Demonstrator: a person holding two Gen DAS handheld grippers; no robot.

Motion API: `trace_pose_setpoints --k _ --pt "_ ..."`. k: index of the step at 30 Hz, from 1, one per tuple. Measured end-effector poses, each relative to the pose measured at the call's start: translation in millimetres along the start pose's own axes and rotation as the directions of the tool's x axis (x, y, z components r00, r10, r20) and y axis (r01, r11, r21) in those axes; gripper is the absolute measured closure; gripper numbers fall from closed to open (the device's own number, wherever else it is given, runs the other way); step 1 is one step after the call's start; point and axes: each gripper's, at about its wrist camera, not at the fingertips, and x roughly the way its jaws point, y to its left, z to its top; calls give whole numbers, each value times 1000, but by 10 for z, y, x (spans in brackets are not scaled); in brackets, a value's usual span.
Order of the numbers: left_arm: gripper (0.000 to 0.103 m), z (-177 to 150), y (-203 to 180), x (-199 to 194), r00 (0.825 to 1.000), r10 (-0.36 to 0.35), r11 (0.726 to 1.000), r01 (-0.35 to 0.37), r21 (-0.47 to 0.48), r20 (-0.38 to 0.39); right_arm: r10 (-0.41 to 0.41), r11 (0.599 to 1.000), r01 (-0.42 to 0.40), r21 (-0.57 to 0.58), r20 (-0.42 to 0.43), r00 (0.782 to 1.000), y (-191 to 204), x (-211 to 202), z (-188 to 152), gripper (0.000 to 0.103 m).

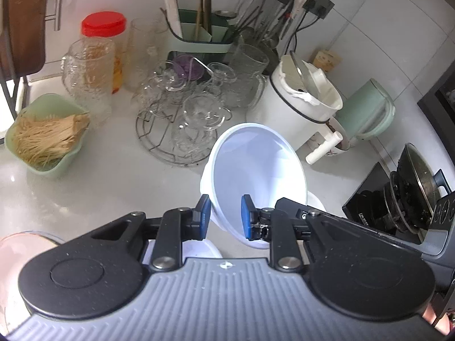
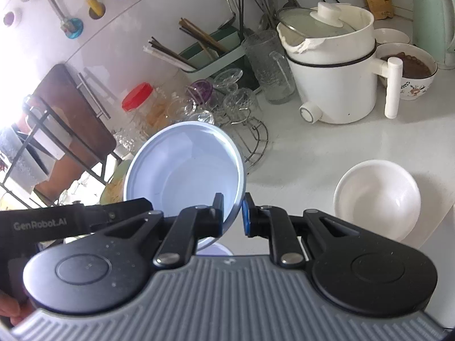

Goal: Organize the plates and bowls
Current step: 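Carry the second light blue bowl with both tools into the first blue bowl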

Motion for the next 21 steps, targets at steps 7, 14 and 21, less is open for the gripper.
trace_pose_setpoints --k 7,14,21 --pt "78 -216 168 -82 999 29 1000 -29 0 -15 4 1000 -5 -27 -36 999 138 43 -163 87" --pt "77 -525 352 -32 997 55 998 -56 -13 -54 -22 997 15 -70 -97 995 242 146 -437 87" --pt "77 -753 575 133 992 80 995 -85 -49 -98 -18 999 10 -46 -180 983 213 316 -592 87"
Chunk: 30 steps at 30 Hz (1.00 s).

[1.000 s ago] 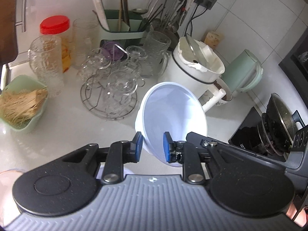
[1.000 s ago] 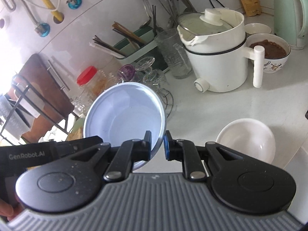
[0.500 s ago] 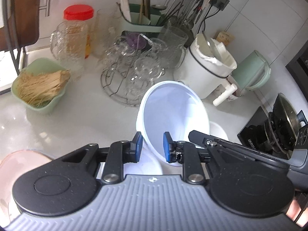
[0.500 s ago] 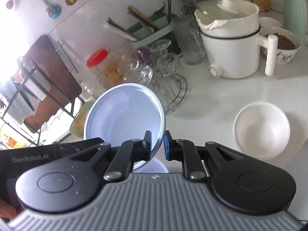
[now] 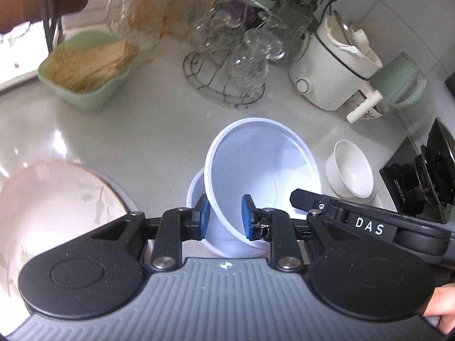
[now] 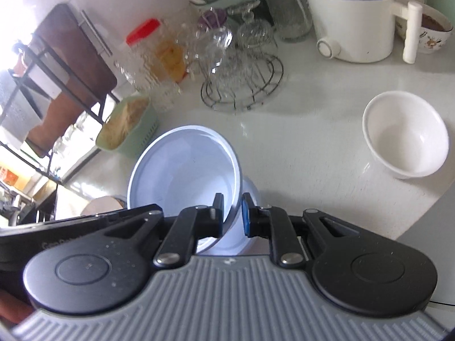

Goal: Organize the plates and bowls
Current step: 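Carry the second light blue bowl with both tools into the first blue bowl, then open both tools to release the second blue bowl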

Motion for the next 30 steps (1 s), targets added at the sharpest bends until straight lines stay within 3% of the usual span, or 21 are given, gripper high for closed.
trace_pose_setpoints --k 8,16,18,20,24,27,29,30 --pt "77 -109 40 121 999 22 999 -21 27 -33 -16 1000 18 24 -60 998 -44 137 -135 87" --pt "75 -52 47 155 999 17 999 -15 29 -41 -21 1000 22 16 -49 999 -29 157 -159 85" --pt "68 -33 53 132 999 13 999 -11 43 -40 -22 1000 22 0 -37 999 -11 150 -166 85" --pt "52 -17 62 111 999 20 998 -18 55 -41 -25 1000 25 -2 -37 999 1 149 -164 84" --pt "43 41 113 40 999 30 998 -28 57 -34 -22 999 22 -27 4 1000 61 75 -130 82" --pt "43 125 130 -48 1000 22 999 -21 49 -13 -25 999 26 -39 25 999 95 35 -89 68" --pt "43 189 103 -118 1000 21 998 -21 59 9 -34 998 37 -47 52 998 119 -11 -62 51" --pt "43 221 86 -155 1000 17 998 -18 64 19 -41 998 44 -50 69 997 132 -41 -50 47"
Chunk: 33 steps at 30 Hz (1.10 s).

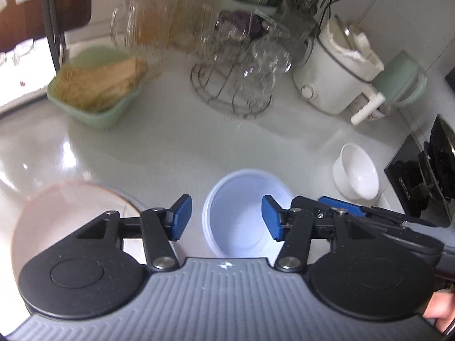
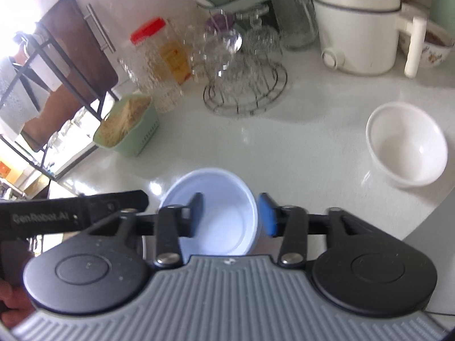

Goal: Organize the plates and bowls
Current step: 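Open both tools to release the second blue bowl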

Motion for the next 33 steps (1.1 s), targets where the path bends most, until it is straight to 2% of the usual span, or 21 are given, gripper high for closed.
trace_pose_setpoints --k 1,7,14,18,33 --pt "43 35 -17 -38 1000 -3 1000 3 7 10 -5 1000 5 0 17 1000 6 -32 19 45" --pt "43 222 -168 -251 998 -19 998 15 59 67 -22 1000 22 -1 115 993 26 -259 143 45" --pt "43 339 -310 -468 993 -50 996 41 82 111 -39 999 36 16 223 974 4 -587 266 45" --pt "43 362 -395 -550 989 -48 993 33 114 136 -43 999 37 27 264 963 -35 -701 312 45" --pt "43 425 -688 -499 986 -74 985 49 165 149 -100 995 87 57 302 948 -251 -841 315 45"
